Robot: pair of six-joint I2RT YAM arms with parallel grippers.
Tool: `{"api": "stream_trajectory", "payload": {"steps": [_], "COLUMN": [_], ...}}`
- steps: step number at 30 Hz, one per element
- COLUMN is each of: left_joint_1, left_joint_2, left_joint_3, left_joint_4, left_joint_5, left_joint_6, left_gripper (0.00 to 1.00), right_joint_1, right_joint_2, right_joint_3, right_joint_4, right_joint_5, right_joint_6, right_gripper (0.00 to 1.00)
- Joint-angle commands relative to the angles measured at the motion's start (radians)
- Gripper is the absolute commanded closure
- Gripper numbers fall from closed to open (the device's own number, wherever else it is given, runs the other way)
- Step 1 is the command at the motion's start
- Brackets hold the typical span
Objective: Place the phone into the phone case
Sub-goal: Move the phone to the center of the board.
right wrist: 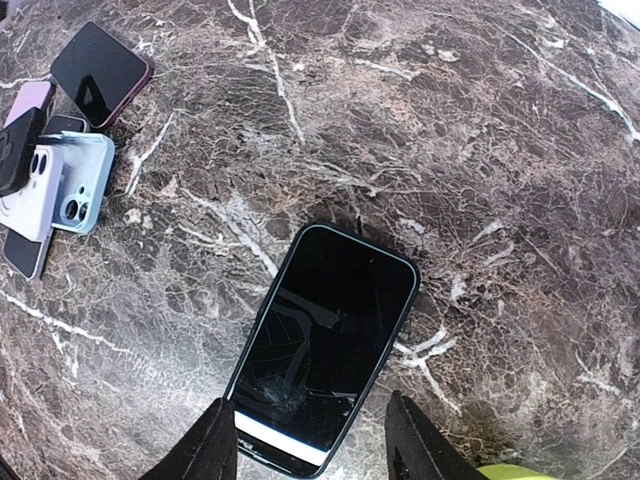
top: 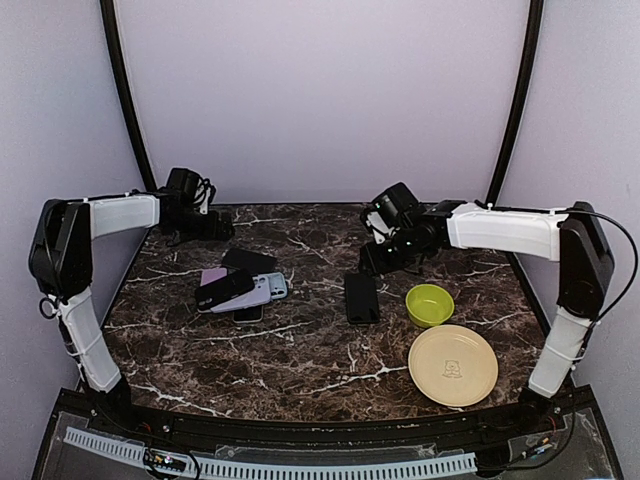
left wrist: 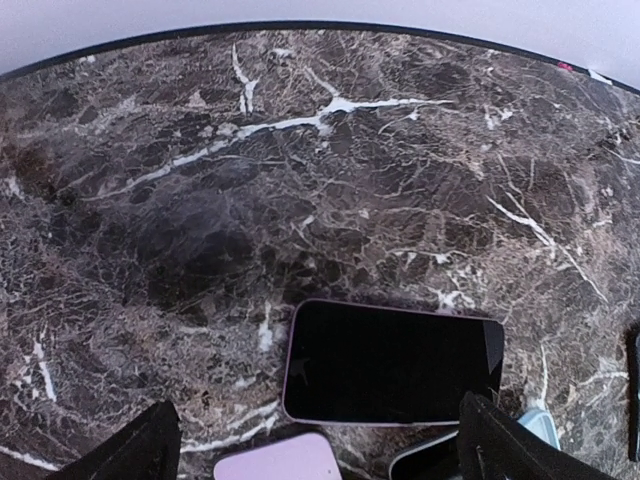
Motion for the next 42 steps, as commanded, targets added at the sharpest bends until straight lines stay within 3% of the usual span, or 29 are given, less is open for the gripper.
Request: {"api": "stream_trajectory", "payload": {"steps": [1, 8, 13, 16, 27, 31, 36, 42], "left_joint_1": [-0.003, -0.003, -0.017, -0.044, -0.244, -0.351, -0.491, -0.529], "left_joint_2": [0.160, 0.358, 0.380, 0.381, 0.365, 0.342, 0.352, 0.355], "left_joint_3": [0.134, 0.293, 0.255, 0.239, 0.189, 0.150, 0.159, 0.166], "left_joint_4": [-0.095, -0.158, -0.141, -0.134, -0.217, -0.182, -0.111, -0.093], "left_joint_5": [-0.011, -0.004, -0.016, -0.011, -0.046, -0.054, -0.111, -0.153], "left_joint_6": [-0.049, -0.059, -0.062, -0.045, -0.064, -0.070, 0.029, 0.103], "left_gripper": [0.01, 0.04, 0.07, 0.14, 0.27, 0.27, 0.27, 0.26], "right_joint_1": [0.016, 0.025, 0.026, 0.028, 0.032, 0.033, 0.034, 0.035], "right_joint_2": [-0.015, -0.015, -0.018, -0.012, -0.026, -0.033, -0.042, -0.057], "right_joint_3": [-0.007, -0.015, -0.021, -0.016, -0.009, -0.018, -0.034, -0.061], "right_joint_4": [0.028, 0.014, 0.018, 0.010, -0.013, -0.013, -0.008, 0.039], "right_joint_5": [0.026, 0.041, 0.032, 0.028, 0.054, 0.065, 0.051, -0.035], "right_joint_6": [-0.015, -0.020, -0.018, -0.018, -0.022, -0.021, -0.026, -0.098], "right_gripper": [0.48, 0.48, 0.48, 0.48, 0.48, 0.47, 0.47, 0.43]}}
